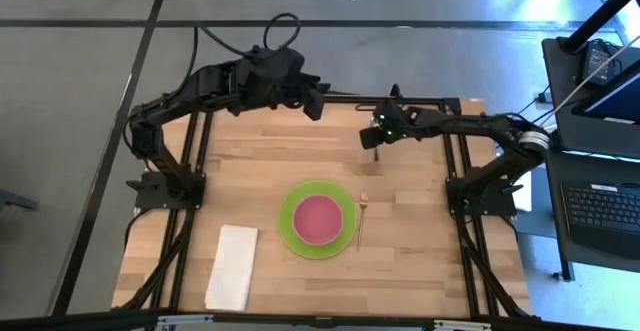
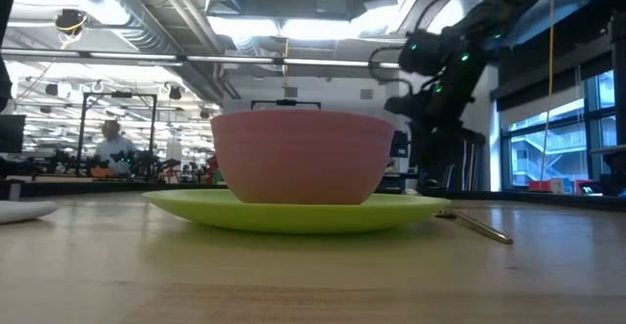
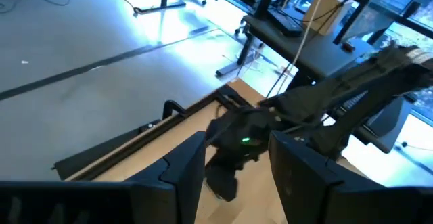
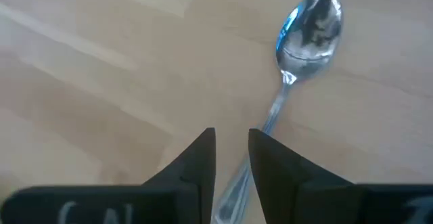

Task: Set table place
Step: Put the silver spoon into the pink bowl

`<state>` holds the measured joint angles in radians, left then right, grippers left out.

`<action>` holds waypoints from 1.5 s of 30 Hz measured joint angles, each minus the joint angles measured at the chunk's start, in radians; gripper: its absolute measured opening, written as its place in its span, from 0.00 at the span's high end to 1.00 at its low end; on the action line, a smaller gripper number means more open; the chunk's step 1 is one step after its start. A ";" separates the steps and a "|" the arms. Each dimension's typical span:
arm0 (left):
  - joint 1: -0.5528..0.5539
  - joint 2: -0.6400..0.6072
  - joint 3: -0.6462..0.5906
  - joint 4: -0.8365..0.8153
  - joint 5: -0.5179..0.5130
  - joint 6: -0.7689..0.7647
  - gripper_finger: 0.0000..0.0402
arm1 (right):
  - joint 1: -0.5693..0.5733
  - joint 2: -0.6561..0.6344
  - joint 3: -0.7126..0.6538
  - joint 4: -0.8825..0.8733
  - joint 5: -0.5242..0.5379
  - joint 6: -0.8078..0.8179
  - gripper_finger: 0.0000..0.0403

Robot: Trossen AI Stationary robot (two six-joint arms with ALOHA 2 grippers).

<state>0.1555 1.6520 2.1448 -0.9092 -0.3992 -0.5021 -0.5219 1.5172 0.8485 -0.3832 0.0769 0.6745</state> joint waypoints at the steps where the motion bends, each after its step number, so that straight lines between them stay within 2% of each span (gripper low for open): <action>1: -0.003 0.000 0.000 0.000 0.001 -0.001 0.61 | 0.000 0.027 0.012 -0.010 0.000 0.000 0.77; 8: -0.015 0.007 -0.001 0.002 0.000 -0.012 0.61 | 0.000 0.155 0.037 -0.026 -0.001 0.016 0.77; 19: -0.015 0.006 -0.001 0.003 0.000 0.012 0.61 | -0.042 0.164 0.037 -0.027 0.008 0.028 0.77; 30: -0.011 0.006 -0.001 0.003 0.000 0.033 0.61 | -0.044 0.229 0.040 -0.009 0.019 0.046 0.77; 33: -0.011 0.006 -0.001 0.003 0.000 0.035 0.61 | -0.044 0.230 0.040 -0.016 0.020 0.015 0.82; 37: -0.011 0.006 -0.001 0.003 0.000 0.035 0.61 | -0.037 0.231 0.040 -0.023 0.020 -0.029 0.95; 41: -0.011 0.006 -0.001 0.003 0.000 0.039 0.61 | -0.021 0.230 0.040 -0.033 0.017 -0.081 0.94; 45: -0.011 0.000 -0.001 0.000 0.000 0.042 0.61 | 0.014 0.173 0.034 -0.113 -0.041 -0.166 0.96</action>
<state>0.1448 1.6524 2.1441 -0.9088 -0.3992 -0.4603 -0.5082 1.6898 0.8825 -0.4960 0.0360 0.5089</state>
